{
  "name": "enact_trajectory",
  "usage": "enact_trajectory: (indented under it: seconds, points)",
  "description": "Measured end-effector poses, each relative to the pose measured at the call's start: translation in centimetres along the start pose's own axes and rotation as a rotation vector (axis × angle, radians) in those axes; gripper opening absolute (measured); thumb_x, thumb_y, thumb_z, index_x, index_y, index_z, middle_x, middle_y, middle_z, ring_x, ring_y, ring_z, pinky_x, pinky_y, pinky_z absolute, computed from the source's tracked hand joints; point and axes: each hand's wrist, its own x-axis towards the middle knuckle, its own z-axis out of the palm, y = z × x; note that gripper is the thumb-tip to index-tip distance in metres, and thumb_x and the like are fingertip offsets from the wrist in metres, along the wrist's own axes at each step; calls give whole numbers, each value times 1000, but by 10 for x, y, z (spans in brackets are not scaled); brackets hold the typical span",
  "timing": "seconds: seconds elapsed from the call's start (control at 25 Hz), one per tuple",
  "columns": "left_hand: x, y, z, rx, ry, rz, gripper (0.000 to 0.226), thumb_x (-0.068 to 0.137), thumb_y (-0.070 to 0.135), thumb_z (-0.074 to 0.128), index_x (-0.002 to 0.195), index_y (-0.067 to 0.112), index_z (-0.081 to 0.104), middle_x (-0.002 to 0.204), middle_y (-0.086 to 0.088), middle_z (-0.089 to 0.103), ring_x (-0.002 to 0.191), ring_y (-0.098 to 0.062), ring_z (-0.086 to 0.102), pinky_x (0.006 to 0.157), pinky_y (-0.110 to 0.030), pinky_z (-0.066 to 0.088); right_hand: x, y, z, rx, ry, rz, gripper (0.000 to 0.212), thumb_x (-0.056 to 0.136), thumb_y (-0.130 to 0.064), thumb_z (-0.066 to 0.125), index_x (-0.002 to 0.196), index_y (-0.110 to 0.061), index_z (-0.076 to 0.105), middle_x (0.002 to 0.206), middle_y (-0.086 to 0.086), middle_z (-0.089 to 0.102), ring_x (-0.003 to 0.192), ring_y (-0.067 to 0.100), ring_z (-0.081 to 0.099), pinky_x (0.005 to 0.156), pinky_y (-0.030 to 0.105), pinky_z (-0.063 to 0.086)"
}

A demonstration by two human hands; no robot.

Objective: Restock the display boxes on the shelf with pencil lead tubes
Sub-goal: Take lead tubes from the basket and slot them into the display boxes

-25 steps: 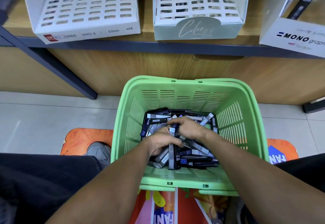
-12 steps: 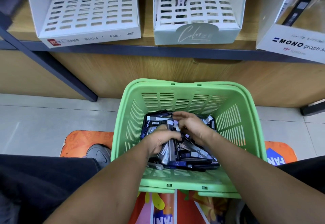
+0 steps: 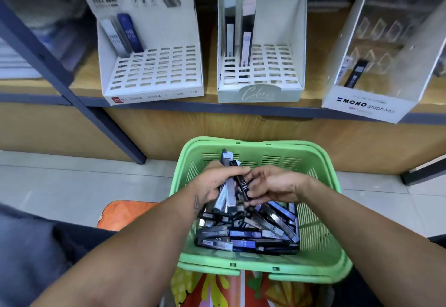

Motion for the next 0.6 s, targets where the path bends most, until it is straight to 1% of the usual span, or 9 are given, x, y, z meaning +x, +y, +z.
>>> enact_trajectory:
  seconds: [0.12,0.16,0.2,0.24,0.28,0.36,0.44,0.52,0.6]
  points:
    - [-28,30,0,109,-117,27,56,62,26,95,102,-4,69,90,-19,74,76,-28,71,84,-46,59,-17,-24,1,-103,-6,-55,34,90,18,56,123,10,55,100,20,68,94,30,73,75,30,62]
    - [-36,40,-1,147,-131,46,50,63,26,94,97,-1,68,84,-16,72,69,-25,68,78,-42,60,-23,-32,0,-125,1,-76,31,91,17,55,120,8,58,97,17,66,90,27,73,78,32,62]
    - [-47,51,-2,199,-128,62,41,68,23,91,94,2,67,76,-12,69,62,-20,64,66,-34,59,-31,-41,0,-157,23,-102,28,92,16,55,115,3,63,94,15,66,86,24,72,79,32,62]
    - [-56,62,-3,265,-122,71,32,75,17,87,93,3,65,69,-8,65,57,-16,59,55,-27,56,-39,-50,2,-197,51,-130,26,94,15,54,111,-1,65,93,13,66,85,22,71,79,33,62]
    - [-67,72,-4,320,-116,68,26,80,11,83,94,3,62,65,-5,62,54,-14,56,50,-24,52,-48,-58,4,-229,76,-155,25,95,13,53,110,-3,66,92,12,66,85,22,71,78,33,62]
    - [-84,91,-8,399,-109,51,20,84,0,76,90,4,57,61,-4,58,50,-12,56,48,-22,50,-63,-72,10,-202,101,-196,21,97,11,52,111,-1,61,90,13,65,89,26,72,83,37,62]
    - [-98,108,-10,422,-85,47,17,87,-4,70,81,6,57,60,-4,58,48,-11,55,46,-21,49,-74,-83,21,-146,78,-228,20,97,11,51,110,-1,60,89,15,66,91,29,71,89,41,60]
    - [-110,123,-10,442,-48,55,22,88,-4,65,71,7,57,57,-4,56,45,-11,53,43,-20,47,-83,-94,33,-162,54,-278,19,98,11,51,108,-2,61,91,16,67,85,25,69,87,37,59]
    - [-129,138,-9,464,-21,47,30,91,-1,61,64,9,54,51,-2,53,40,-8,50,41,-18,44,-93,-107,48,-158,28,-346,21,98,11,50,110,-1,61,95,18,68,78,22,67,79,31,58]
